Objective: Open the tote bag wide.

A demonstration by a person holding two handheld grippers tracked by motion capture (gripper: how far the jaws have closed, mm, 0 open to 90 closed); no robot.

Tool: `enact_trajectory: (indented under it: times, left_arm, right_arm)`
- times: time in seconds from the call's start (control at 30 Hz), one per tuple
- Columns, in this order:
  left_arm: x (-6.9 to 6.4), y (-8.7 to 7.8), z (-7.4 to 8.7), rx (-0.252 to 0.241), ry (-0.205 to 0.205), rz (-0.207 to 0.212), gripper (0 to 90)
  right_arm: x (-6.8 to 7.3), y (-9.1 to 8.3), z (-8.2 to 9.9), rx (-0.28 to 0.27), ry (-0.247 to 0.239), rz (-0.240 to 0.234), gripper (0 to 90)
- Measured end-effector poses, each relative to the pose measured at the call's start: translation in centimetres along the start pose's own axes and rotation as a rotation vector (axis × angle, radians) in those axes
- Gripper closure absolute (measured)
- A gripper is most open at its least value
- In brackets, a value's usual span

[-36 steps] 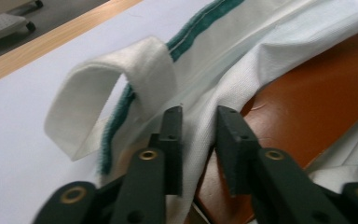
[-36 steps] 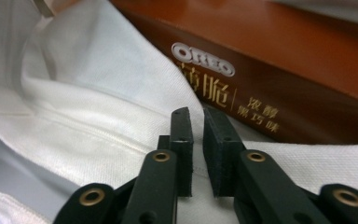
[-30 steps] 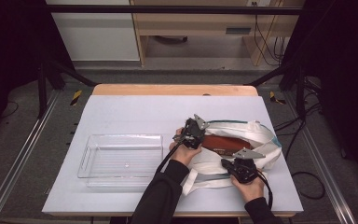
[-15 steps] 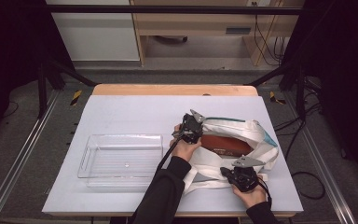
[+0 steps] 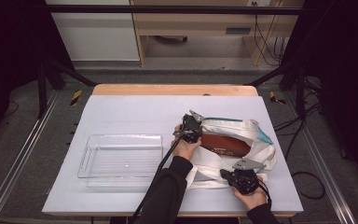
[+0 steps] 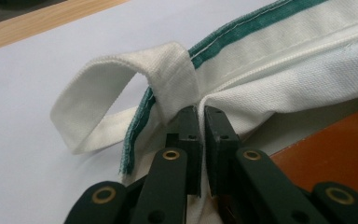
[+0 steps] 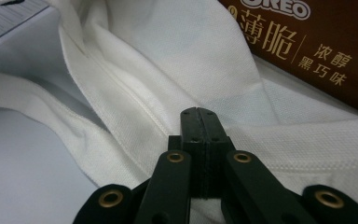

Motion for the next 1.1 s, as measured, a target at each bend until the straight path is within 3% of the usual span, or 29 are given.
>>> enact_trajectory:
  times: [0.1,0.17,0.2,0.3,0.33,0.37,0.43,0.57,0.67,0.77,0.87,0.97,1.07,1.1]
  left_arm:
    - [-0.2,-0.5,-0.2,-0.023,-0.009,0.026,78.0]
    - [-0.4,-1.1,-0.6,-0.04,-0.017,0.043,70.7]
    - [-0.4,-1.1,-0.6,-0.04,-0.017,0.043,68.7]
    - [-0.8,-3.2,-1.6,-0.117,-0.043,0.059,63.5]
    - [-0.8,-3.2,-1.6,-0.117,-0.043,0.059,62.2]
    - [-1.0,-4.5,-1.8,-0.157,-0.065,0.083,61.6]
    - [-1.1,-5.0,-1.8,-0.18,-0.073,0.095,60.2]
    - [-2.0,-7.2,-1.1,-0.241,-0.034,0.143,58.0]
    - [-2.6,-7.7,-0.5,-0.252,-0.031,0.165,55.7]
    - [-3.9,-7.9,0.7,-0.244,-0.016,0.204,56.2]
    - [-5.7,-7.6,2.6,-0.222,0.014,0.232,59.4]
    - [-6.1,-6.9,3.6,-0.201,0.023,0.228,60.3]
    - [-6.4,-6.1,4.8,-0.174,0.029,0.221,61.5]
    - [-6.6,-5.9,5.2,-0.167,0.06,0.202,62.7]
  right_arm:
    - [-0.1,0.0,-0.1,-0.016,0.014,-0.003,89.2]
    - [-0.1,-0.3,-0.6,-0.038,0.009,0.02,82.9]
    - [-0.1,-0.6,-1.0,-0.06,0.009,0.029,81.3]
    - [0.0,-2.0,-2.4,-0.152,0.028,0.006,81.3]
    - [0.0,-2.0,-2.4,-0.152,0.028,0.006,81.3]
    - [0.1,-3.0,-3.4,-0.201,0.034,0.002,81.1]
    - [0.0,-3.6,-3.9,-0.227,0.031,0.006,81.1]
    - [-0.8,-5.4,-6.4,-0.286,0.008,0.059,81.6]
    - [-1.7,-5.9,-8.0,-0.303,0.021,0.088,83.9]
    - [-2.3,-5.8,-9.1,-0.307,0.028,0.114,86.9]
    - [-3.8,-4.6,-9.9,-0.245,0.061,0.17,90.0]
    - [-4.6,-3.9,-9.7,-0.217,0.066,0.197,90.0]
    - [-6.0,-3.2,-9.3,-0.184,0.064,0.27,90.0]
    - [-6.7,-3.1,-9.1,-0.174,0.062,0.304,90.0]
Point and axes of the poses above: each handheld gripper's, and its own axes: y roughly forward along the jaws, z roughly out of its underside, x roughly to its left, the point moved 8 cm from there along y, roughly forward along the jaws, and after that the axes turned 13 degrees about y, right-handed, at the moved point
